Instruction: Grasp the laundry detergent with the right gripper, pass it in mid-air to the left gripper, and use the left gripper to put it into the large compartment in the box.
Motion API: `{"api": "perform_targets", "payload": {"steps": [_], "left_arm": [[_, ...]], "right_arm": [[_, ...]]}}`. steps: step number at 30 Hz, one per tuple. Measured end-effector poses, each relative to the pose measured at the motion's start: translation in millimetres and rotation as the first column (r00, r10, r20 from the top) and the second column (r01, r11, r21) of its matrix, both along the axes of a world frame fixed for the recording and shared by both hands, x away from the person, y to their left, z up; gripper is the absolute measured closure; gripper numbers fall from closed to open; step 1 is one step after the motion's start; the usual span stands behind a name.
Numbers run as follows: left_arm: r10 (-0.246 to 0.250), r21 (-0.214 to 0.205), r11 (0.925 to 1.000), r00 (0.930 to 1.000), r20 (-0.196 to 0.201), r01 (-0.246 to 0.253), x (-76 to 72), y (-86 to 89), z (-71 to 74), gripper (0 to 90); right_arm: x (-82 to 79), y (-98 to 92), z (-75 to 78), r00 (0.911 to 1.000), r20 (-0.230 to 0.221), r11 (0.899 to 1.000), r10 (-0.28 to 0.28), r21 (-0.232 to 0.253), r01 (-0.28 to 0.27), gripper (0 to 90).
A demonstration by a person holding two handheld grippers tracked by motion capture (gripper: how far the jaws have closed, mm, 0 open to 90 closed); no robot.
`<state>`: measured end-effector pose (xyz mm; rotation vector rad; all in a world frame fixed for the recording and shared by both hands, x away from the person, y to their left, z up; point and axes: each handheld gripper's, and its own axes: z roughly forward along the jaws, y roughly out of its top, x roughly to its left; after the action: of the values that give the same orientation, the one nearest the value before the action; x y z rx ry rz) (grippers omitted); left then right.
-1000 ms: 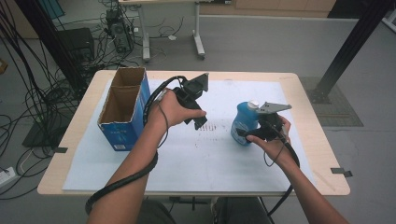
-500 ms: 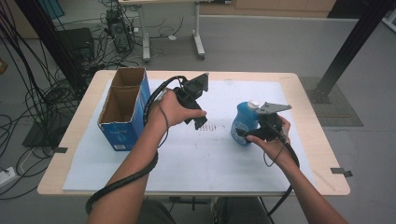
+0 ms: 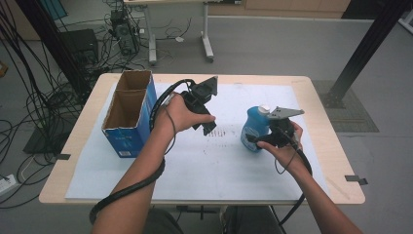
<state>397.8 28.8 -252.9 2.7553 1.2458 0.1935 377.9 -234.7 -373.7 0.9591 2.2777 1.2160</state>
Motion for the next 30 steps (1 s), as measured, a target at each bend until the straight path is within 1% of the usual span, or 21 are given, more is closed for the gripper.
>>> {"api": "perform_targets", "payload": {"steps": [11, 15, 16, 19, 22, 24, 30], "left_arm": [[0.001, 0.004, 1.0000, 1.0000, -0.001, -0.001, -0.6, 1.0, -0.8, 5.8], [0.001, 0.003, 1.0000, 1.0000, 0.000, -0.001, -1.0, 1.4, -0.3, 5.8], [0.001, 0.003, 1.0000, 1.0000, 0.000, -0.001, -1.0, 1.4, -0.3, 5.8], [0.002, 0.002, 1.0000, 1.0000, 0.001, -0.002, -1.2, 1.8, -0.4, 5.8], [0.004, 0.002, 1.0000, 1.0000, 0.001, -0.004, -1.2, 2.4, -0.5, 5.8], [0.005, 0.001, 1.0000, 1.0000, 0.000, -0.005, -1.3, 2.6, -0.7, 5.9], [0.005, 0.001, 1.0000, 1.0000, 0.001, -0.005, -1.4, 3.4, -0.6, 5.9]], "right_arm": [[-0.1, 1.1, -0.1, 1.0000, 0.001, 1.000, 0.001, 0.002, -0.001, 3.3], [-0.1, 1.0, -1.8, 1.0000, 0.003, 1.000, -0.003, 0.007, 0.003, 8.0], [-0.1, 1.0, -1.8, 1.0000, 0.003, 1.000, -0.003, 0.007, 0.003, 8.0], [-0.1, 0.2, -4.9, 1.0000, 0.002, 1.000, -0.007, 0.007, 0.007, 14.8], [-0.2, -0.5, -6.1, 0.9999, 0.002, 1.000, -0.011, 0.010, 0.011, 17.3], [0.0, -1.7, -6.8, 0.9999, 0.005, 1.000, -0.014, 0.016, 0.014, 24.0], [0.7, -3.3, -8.4, 0.9998, 0.007, 1.000, -0.021, 0.018, 0.021, 29.2]]}}
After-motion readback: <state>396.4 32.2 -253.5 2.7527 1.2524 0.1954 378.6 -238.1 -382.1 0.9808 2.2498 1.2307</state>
